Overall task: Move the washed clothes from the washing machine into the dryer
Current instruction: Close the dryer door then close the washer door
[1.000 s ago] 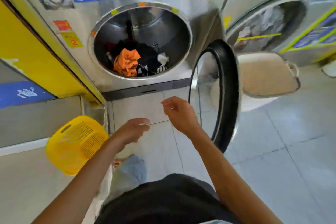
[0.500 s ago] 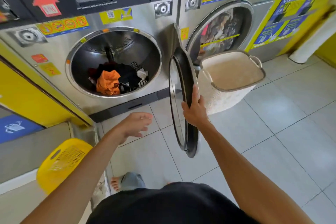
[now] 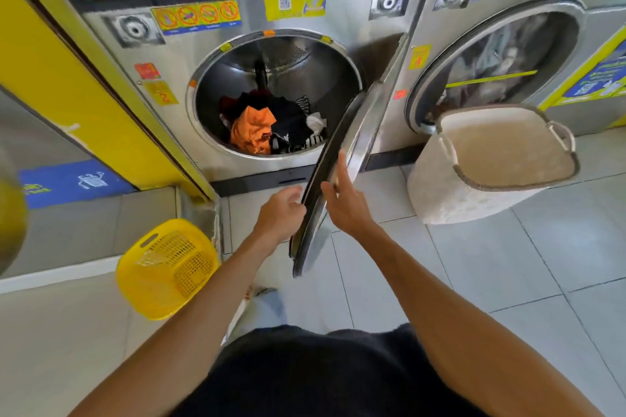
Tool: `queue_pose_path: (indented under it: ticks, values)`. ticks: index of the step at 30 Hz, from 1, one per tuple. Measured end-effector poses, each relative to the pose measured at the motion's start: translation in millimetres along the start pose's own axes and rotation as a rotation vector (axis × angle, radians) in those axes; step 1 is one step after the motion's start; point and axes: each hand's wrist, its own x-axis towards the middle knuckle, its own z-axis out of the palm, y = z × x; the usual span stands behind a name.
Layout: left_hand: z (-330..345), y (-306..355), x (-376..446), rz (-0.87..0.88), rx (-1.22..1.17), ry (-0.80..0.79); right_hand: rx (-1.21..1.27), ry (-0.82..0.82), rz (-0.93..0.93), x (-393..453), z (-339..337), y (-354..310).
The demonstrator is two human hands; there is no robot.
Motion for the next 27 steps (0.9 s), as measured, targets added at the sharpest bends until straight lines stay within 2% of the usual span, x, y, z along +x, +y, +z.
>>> queue_pose_path:
  ticks: [5, 9, 12, 14, 20, 27]
  values:
    - [-38.6, -22.5, 39.8, 0.001, 0.122, 0.09, -0.067, -0.125, -0.001, 53.8, 46.5, -39.9]
    - [-84.4, -30.0, 83.5, 0.003, 0.148, 0.174, -0.322, -0.205, -0.123, 104.3, 62.0, -73.6]
    - [-121.0, -32.1, 119.5, 0.042, 0.152, 0.183, -0.626, -0.125, -0.152, 138.3, 76.2, -95.3]
    - [-142.5, -35.1, 143.3, 0.026, 0.157, 0.171, -0.708, -0.039, -0.167, 154.4, 90.2, -109.5]
    - [-189.7, -22.1, 199.0, 0.018, 0.232, 0.173, -0.674, 0.066, -0.187, 203.6, 110.6, -136.7]
    - [-210.7, -6.6, 239.0, -0.052, 0.198, 0.322, -0.618, 0.083, -0.3, 279.2, 83.4, -177.8]
